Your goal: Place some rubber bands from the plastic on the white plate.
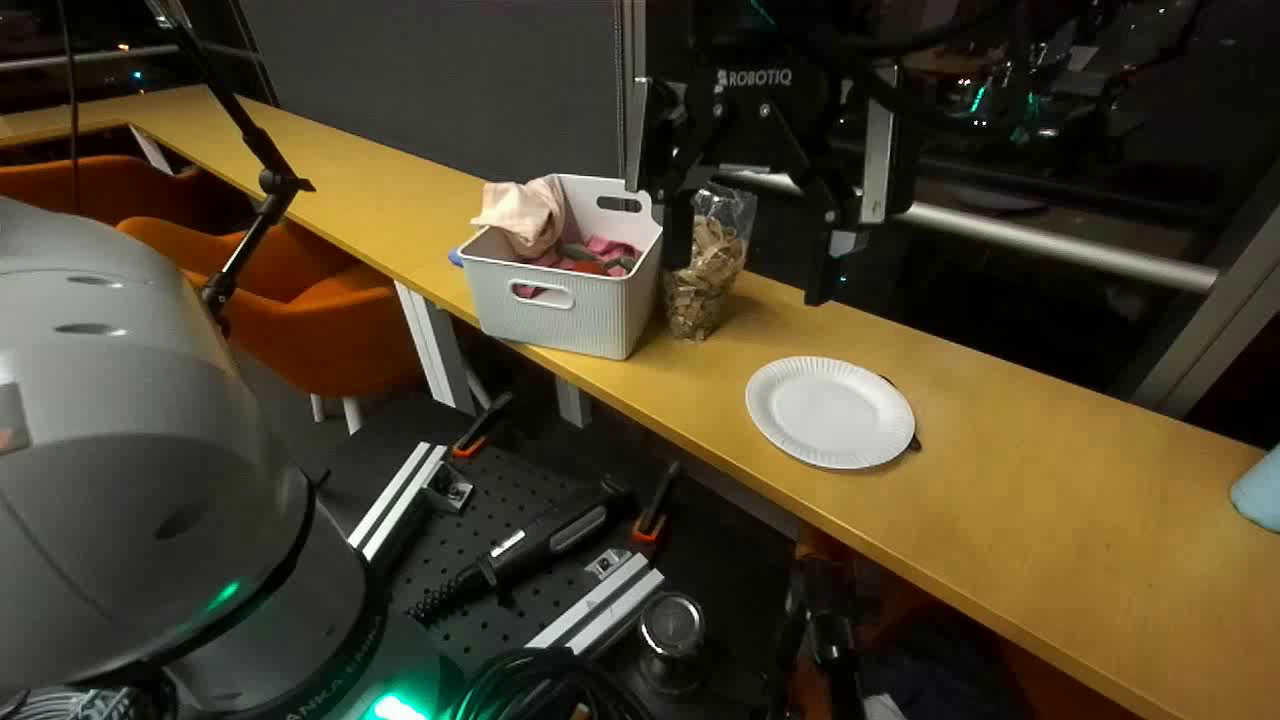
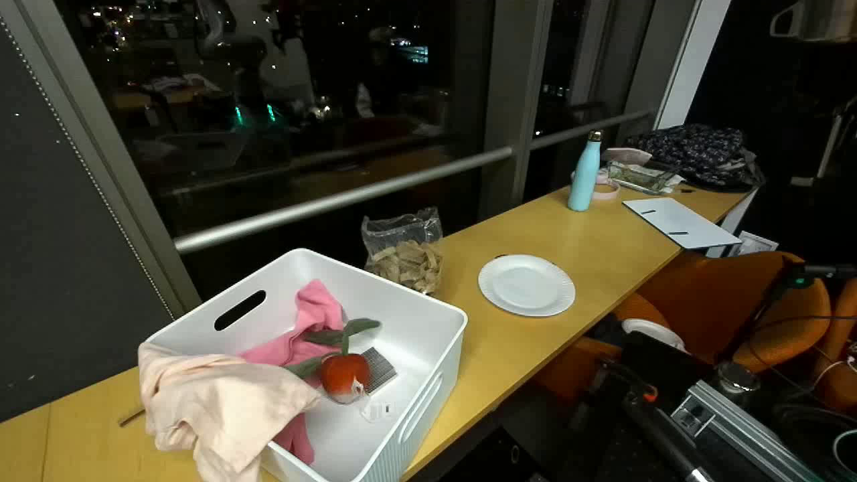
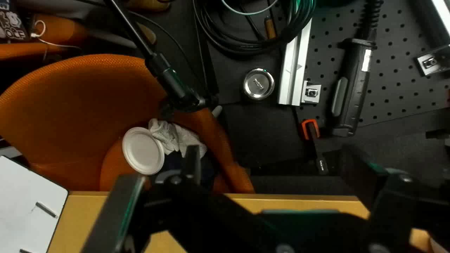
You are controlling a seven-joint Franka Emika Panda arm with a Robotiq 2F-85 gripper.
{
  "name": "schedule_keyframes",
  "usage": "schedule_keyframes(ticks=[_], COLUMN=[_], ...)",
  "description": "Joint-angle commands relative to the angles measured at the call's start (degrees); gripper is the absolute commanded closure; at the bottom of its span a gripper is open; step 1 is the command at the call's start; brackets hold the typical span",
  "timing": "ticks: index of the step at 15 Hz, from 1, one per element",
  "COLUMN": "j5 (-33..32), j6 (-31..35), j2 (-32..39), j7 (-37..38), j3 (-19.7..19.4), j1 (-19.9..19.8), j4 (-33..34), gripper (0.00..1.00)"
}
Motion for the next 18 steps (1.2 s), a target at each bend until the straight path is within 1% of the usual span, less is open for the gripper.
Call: schedule_keyframes(ticks=[1,5,7,9,13,16,18], j5=[-0.45,-0.46,1.06,2.02,4.50,9.67,11.93], j6=[-0.38,-0.38,2.79,6.39,15.85,19.91,21.15], j2=[-0.16,-0.18,1.64,4.28,12.54,20.48,26.93], j7=[0.54,0.55,2.47,3.33,4.47,2.66,2.26], j3=[-0.86,-0.86,0.72,2.29,4.43,5.38,6.56], j1=[1.16,1.16,2.98,5.53,10.18,13.71,15.13], j4=[0.28,0.37,3.67,9.04,19.51,27.91,33.53], gripper=[0.00,0.00,0.00,0.00,0.00,0.00,0.00])
